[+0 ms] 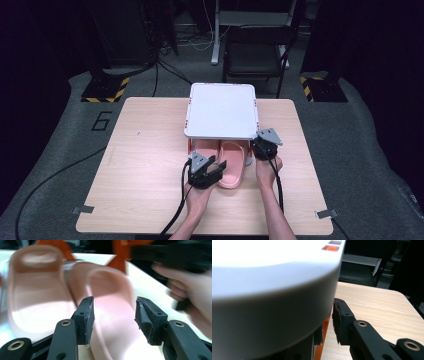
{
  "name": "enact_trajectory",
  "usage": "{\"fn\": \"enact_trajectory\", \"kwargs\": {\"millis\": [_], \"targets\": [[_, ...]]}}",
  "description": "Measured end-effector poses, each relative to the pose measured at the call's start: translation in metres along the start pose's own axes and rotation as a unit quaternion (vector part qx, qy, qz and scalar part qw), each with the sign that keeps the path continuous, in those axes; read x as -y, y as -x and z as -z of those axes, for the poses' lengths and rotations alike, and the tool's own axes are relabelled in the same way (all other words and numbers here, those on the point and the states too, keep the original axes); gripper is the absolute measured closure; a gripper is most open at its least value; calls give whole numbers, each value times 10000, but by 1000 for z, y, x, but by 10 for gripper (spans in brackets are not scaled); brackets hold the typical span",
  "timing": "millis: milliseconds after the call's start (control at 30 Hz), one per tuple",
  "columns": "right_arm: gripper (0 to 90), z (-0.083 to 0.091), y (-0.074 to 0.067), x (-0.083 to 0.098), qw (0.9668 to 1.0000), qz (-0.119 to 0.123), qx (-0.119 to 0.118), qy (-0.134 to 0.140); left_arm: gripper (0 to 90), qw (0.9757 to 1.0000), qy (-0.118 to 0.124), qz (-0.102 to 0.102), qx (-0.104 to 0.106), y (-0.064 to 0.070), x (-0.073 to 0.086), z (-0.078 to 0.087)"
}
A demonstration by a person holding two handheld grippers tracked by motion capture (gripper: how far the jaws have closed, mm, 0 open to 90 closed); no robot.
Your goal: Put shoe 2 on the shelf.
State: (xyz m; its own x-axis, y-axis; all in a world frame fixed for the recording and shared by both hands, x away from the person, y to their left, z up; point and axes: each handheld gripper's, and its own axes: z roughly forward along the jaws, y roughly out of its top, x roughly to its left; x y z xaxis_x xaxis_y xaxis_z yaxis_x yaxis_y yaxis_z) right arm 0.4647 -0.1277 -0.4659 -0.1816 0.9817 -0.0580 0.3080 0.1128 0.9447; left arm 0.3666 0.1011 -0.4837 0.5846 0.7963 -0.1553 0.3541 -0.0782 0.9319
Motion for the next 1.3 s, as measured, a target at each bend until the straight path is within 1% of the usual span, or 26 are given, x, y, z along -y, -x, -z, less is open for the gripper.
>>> {"fn": "enact_trajectory", "kwargs": {"millis": [33,67,100,200,233,300,333,367,400,433,467,533,567,600,667,733,800,833,867,933,1033,1067,1100,1167,1233,1300], "targets": [[785,0,0,0,10000,-6,-9,16,483,9999,-51,-122,81,3,3,6],[785,0,-1,0,10000,-58,3,21,470,9994,-159,-305,99,6,7,11],[786,0,-1,0,10000,-61,5,16,447,9988,-259,-409,115,9,12,15],[786,0,0,0,10000,-25,6,15,363,9966,-493,-663,48,16,25,18],[786,0,0,0,10000,-49,9,14,347,9959,-594,-677,41,17,28,16],[787,-1,0,1,10000,-1,11,65,324,9947,-790,-663,36,18,31,10],[787,0,-1,1,10000,-18,6,45,323,9947,-818,-622,53,18,33,7],[788,0,0,1,10000,5,9,69,323,9939,-887,-653,43,18,34,4],[788,0,0,1,10000,16,-1,35,323,9938,-897,-653,30,18,35,2],[788,0,0,1,10000,21,1,48,325,9942,-903,-580,57,19,36,-1],[788,0,0,1,10000,46,4,34,328,9937,-945,-608,31,18,36,-3],[788,0,0,0,10000,30,5,39,344,9933,-988,-596,41,17,36,-7],[788,0,0,0,10000,29,2,25,344,9936,-976,-572,76,17,37,-9],[788,0,0,1,10000,8,1,75,353,9934,-1003,-553,100,18,37,-11],[788,0,0,1,10000,-4,-4,52,375,9934,-980,-592,105,19,36,-15],[789,0,0,1,10000,-6,-4,78,385,9943,-899,-568,6,21,32,-19],[788,0,1,1,10000,-16,-13,67,393,9951,-868,-478,-28,19,27,-24],[789,0,1,1,10000,-8,-10,65,394,9959,-820,-385,-48,17,25,-27],[789,0,1,1,10000,-3,-11,64,394,9960,-823,-358,-50,15,23,-30],[789,0,0,1,10000,-2,-13,66,395,9968,-760,-229,-94,12,19,-37],[789,0,1,1,10000,5,-12,61,403,9973,-691,-198,-179,8,13,-46],[790,0,1,1,10000,11,-14,63,411,9972,-679,-221,-209,6,11,-49],[789,0,1,1,10000,12,-14,61,408,9975,-667,-157,-167,6,10,-52],[790,0,1,1,10000,12,-17,59,410,9977,-642,-80,-213,5,7,-59],[790,0,1,1,10000,12,-16,59,406,9979,-625,-30,-184,2,6,-64],[790,1,1,1,10000,23,-18,57,400,9981,-594,-62,-168,0,5,-66]]}}
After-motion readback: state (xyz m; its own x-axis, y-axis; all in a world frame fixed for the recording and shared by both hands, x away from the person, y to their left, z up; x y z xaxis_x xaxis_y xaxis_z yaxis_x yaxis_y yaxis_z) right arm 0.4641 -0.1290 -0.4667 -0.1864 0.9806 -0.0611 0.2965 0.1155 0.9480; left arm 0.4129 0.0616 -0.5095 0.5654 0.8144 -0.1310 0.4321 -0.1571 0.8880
